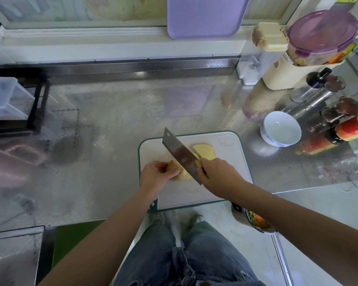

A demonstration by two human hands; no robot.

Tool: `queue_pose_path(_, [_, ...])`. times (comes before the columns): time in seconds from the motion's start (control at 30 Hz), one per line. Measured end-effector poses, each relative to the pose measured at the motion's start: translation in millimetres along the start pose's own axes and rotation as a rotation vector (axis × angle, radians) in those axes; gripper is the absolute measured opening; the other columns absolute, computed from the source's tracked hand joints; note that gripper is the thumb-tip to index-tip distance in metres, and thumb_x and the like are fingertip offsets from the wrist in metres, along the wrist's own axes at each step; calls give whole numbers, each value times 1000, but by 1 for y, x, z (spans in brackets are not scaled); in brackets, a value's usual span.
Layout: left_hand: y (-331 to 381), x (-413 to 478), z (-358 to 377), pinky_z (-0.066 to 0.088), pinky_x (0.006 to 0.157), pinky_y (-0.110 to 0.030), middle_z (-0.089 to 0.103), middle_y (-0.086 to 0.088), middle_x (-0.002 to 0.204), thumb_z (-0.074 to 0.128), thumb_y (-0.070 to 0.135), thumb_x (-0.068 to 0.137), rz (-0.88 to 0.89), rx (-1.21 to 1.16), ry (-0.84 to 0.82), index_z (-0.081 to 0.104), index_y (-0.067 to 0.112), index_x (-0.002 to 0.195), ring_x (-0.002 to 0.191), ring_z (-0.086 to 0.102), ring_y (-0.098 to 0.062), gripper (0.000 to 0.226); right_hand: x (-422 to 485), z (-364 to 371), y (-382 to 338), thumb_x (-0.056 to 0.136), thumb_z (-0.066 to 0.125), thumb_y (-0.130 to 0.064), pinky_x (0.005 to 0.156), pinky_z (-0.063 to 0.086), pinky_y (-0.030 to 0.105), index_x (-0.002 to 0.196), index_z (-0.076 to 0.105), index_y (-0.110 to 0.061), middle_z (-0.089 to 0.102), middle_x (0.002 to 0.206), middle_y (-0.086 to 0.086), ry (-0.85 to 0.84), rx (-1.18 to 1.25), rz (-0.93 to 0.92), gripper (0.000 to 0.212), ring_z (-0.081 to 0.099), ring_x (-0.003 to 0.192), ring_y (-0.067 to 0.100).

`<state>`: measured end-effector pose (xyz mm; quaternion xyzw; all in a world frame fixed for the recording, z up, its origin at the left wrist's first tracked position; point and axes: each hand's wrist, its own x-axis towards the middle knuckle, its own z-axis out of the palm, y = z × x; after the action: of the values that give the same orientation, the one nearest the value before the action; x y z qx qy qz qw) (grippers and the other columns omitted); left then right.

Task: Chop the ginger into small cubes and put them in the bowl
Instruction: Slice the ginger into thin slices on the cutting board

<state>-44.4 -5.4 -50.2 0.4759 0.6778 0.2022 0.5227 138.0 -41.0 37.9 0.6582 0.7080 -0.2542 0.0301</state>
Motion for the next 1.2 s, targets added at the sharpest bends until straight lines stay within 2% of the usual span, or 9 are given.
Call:
queue_pose_path(0.13, [0, 2, 0, 52, 78, -21, 74, 0, 99, 87, 33, 65, -1, -8, 1, 72, 11, 108, 85, 68, -10, 50, -4, 1, 1, 101, 32, -36, 57, 35, 31, 86, 44, -14, 40, 65, -2, -28, 2, 18, 29, 47, 61, 23])
queue_pose_path(0.27, [-1, 4, 1, 56, 87, -33, 74, -3, 100, 88, 29, 65, -25, -47, -11, 72, 9, 108, 88, 69, -15, 50, -12, 1, 4, 101, 31, -35, 63, 48, 36, 88, 49, -13, 58, 77, 6, -59, 2, 20, 31, 58, 69, 27])
queue_pose_path(0.33, [-1, 4, 0, 55, 89, -42, 73, -6, 101, 88, 24, 65, -47, -101, -28, 71, 7, 109, 92, 70, -21, 51, -13, 2, 3, 101, 32, -33, 64, 47, 35, 87, 49, -13, 58, 77, 7, -60, -6, 21, 29, 58, 70, 27])
queue_pose_path(0.4, [-1, 3, 0, 55, 90, -45, 73, -8, 101, 89, 22, 64, -59, -133, -32, 70, 5, 110, 93, 69, -24, 52, -12, 1, 2, 101, 32, -33, 62, 45, 34, 87, 48, -13, 53, 72, 3, -40, -2, 17, 30, 56, 68, 26])
queue_pose_path(0.5, [0, 2, 0, 55, 90, -43, 72, -9, 103, 88, 21, 65, -64, -149, -38, 69, 4, 111, 94, 69, -23, 53, -9, -1, 0, 102, 31, -34, 59, 40, 31, 86, 45, -15, 45, 65, -2, -15, -10, 4, 29, 53, 64, 23])
queue_pose_path(0.63, [2, 1, -1, 55, 90, -42, 72, -8, 103, 87, 17, 66, -58, -140, -39, 69, 4, 110, 92, 69, -21, 49, -9, -1, -2, 102, 31, -33, 53, 33, 26, 84, 42, -16, 46, 67, -1, -48, -36, -11, 27, 53, 63, 21])
queue_pose_path(0.77, [3, 0, -1, 55, 91, -45, 72, -10, 104, 87, 15, 66, -59, -152, -42, 69, 2, 110, 94, 69, -24, 50, -13, -1, 1, 102, 31, -34, 57, 37, 28, 86, 46, -16, 54, 74, 3, -74, -29, 10, 28, 55, 65, 22])
queue_pose_path(0.93, [5, 2, -3, 54, 91, -46, 72, -13, 103, 89, 15, 63, -79, -162, -56, 68, 1, 109, 95, 69, -27, 52, -11, 2, -4, 102, 34, -30, 52, 31, 27, 84, 46, -13, 46, 67, 0, -98, -11, 19, 27, 47, 60, 19])
queue_pose_path(1.2, [7, 2, -2, 55, 89, -44, 73, -12, 97, 87, 14, 65, -75, -170, -47, 70, 2, 104, 89, 70, -25, 44, 12, 36, -14, 103, 34, -27, 59, 39, 30, 89, 47, -8, 49, 74, 5, -106, -12, 67, 26, 50, 65, 23])
